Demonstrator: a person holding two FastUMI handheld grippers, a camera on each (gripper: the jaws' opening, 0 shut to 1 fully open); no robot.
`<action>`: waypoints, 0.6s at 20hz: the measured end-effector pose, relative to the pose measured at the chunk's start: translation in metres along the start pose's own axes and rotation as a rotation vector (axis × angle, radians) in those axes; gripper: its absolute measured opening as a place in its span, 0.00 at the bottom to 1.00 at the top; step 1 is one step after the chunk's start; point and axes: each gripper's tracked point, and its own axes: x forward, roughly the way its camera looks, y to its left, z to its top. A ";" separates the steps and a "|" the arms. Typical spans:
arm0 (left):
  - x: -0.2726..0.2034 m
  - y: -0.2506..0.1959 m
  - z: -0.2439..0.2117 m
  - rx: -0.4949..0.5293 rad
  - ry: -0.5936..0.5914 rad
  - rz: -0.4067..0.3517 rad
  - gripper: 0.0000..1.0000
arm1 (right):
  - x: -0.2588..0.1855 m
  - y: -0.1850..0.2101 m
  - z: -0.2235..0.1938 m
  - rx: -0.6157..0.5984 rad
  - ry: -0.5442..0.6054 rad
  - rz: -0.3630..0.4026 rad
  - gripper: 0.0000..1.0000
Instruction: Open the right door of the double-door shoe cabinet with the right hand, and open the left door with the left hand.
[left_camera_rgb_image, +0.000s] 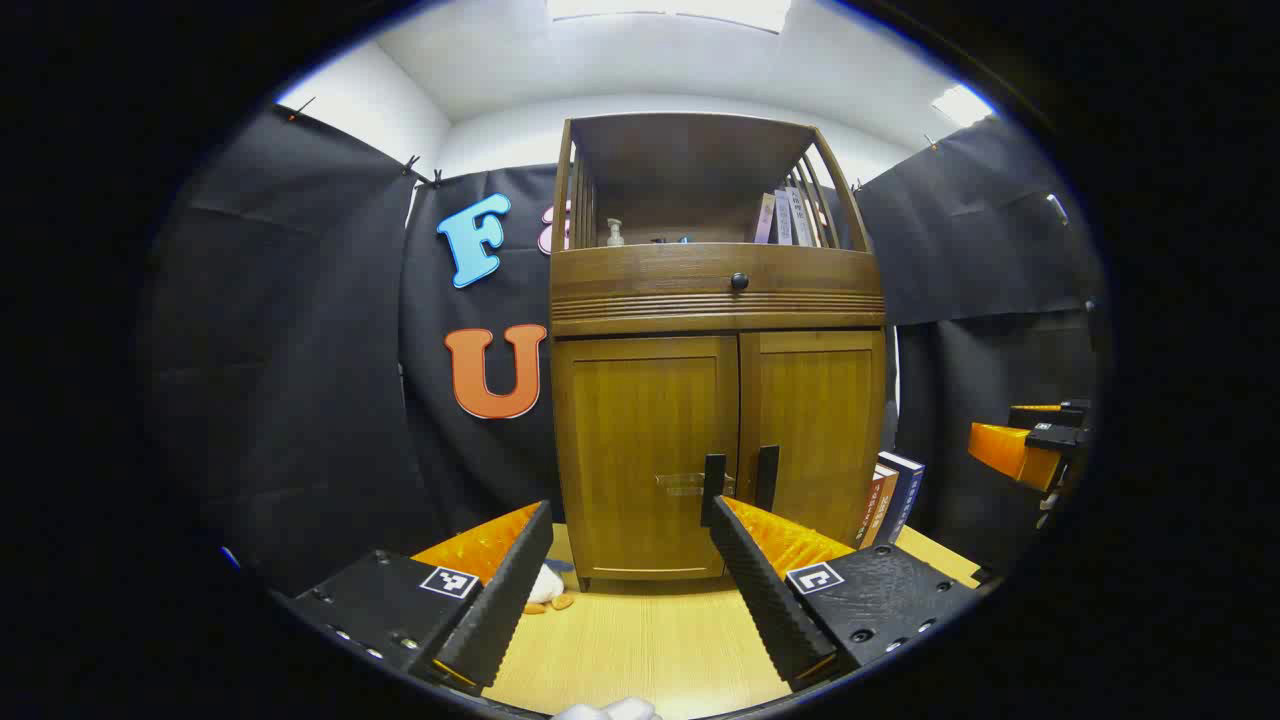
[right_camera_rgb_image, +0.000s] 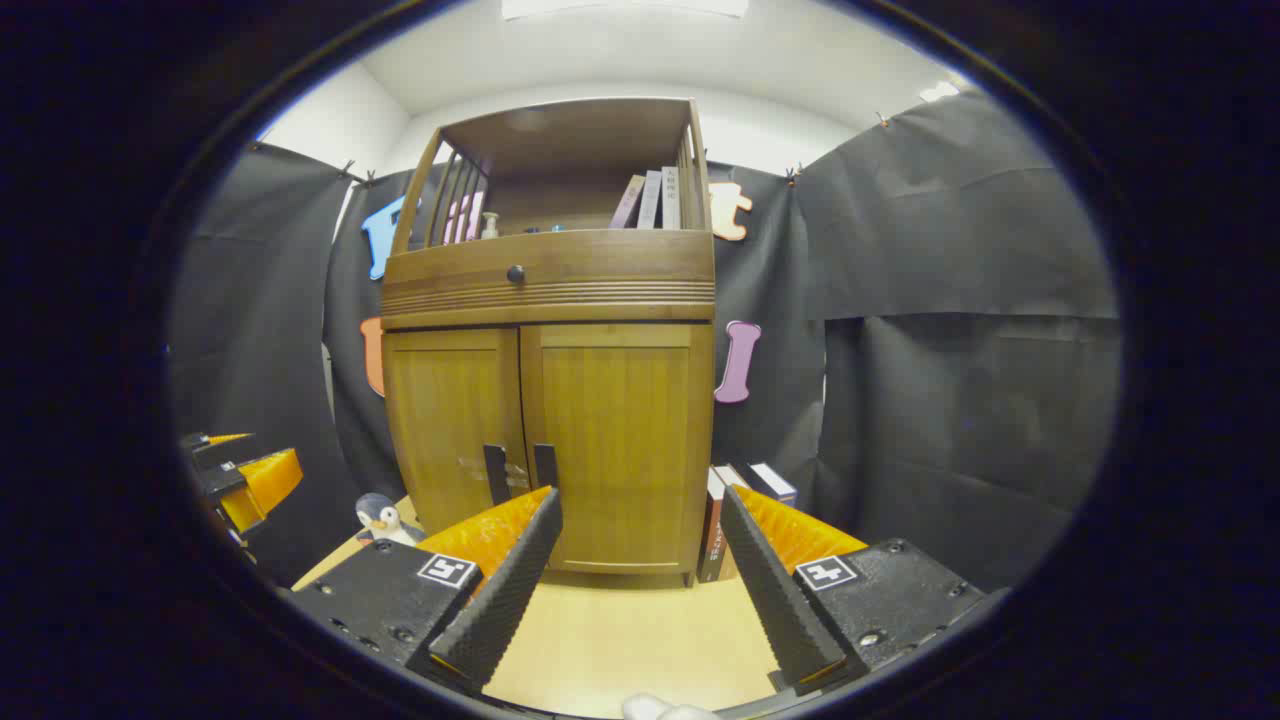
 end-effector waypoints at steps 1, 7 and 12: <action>0.000 0.001 0.001 -0.002 -0.002 0.002 0.96 | -0.001 -0.001 -0.001 -0.004 0.002 -0.001 1.00; 0.002 0.002 0.005 0.002 -0.008 -0.003 0.96 | -0.001 -0.002 -0.009 -0.001 0.017 -0.009 1.00; 0.003 0.001 0.003 -0.001 -0.006 -0.009 0.96 | 0.001 -0.001 -0.009 -0.007 0.015 -0.014 1.00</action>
